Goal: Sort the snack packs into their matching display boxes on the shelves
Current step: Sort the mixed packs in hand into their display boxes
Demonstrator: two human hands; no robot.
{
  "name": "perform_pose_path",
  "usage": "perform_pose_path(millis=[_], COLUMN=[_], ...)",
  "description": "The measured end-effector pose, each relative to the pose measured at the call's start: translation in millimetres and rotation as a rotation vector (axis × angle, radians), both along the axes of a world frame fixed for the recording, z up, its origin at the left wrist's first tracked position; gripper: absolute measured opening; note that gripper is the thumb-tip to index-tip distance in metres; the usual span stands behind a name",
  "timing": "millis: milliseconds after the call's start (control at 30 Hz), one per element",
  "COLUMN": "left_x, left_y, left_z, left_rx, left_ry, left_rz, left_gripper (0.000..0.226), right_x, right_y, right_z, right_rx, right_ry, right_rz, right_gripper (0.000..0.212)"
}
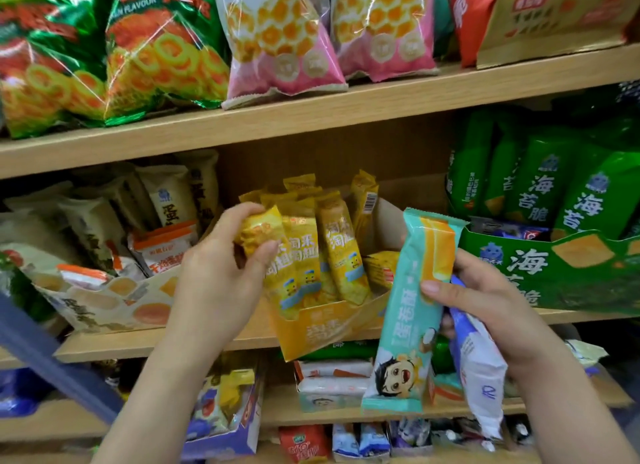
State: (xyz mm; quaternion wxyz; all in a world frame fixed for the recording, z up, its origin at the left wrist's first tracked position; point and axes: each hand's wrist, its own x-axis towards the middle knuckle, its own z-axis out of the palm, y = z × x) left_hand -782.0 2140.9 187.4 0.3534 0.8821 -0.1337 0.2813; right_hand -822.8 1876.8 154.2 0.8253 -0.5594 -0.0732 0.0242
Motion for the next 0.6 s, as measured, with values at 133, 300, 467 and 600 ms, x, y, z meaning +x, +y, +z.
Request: perform_pose_path(millis=[133,300,467,600], left_x=[13,11,7,27], left_y=[13,13,-24,-31], left_z=[-10,-9,29,34], left_rx=[-0.036,0.031,0.564,0.886], left_ry=[0.149,0.123,-0.057,0.093], left_rz=[-0.018,0.035,-0.028,0.092], left_gripper=[0.029,0.038,0.052,0.046], right_x=[6,10,10,10], right_y=[2,-2,-2,-3], right_z=[1,-1,0,-1], right_rx=[-0.074,-0.199,-0.235,-0.303], right_ry=[-0.026,-0.056,-0.041,-0.015], right_rz=[-0.006,-0.006,0.008,-0.008], right_gripper=[0.033,0.033,0.031,0.024])
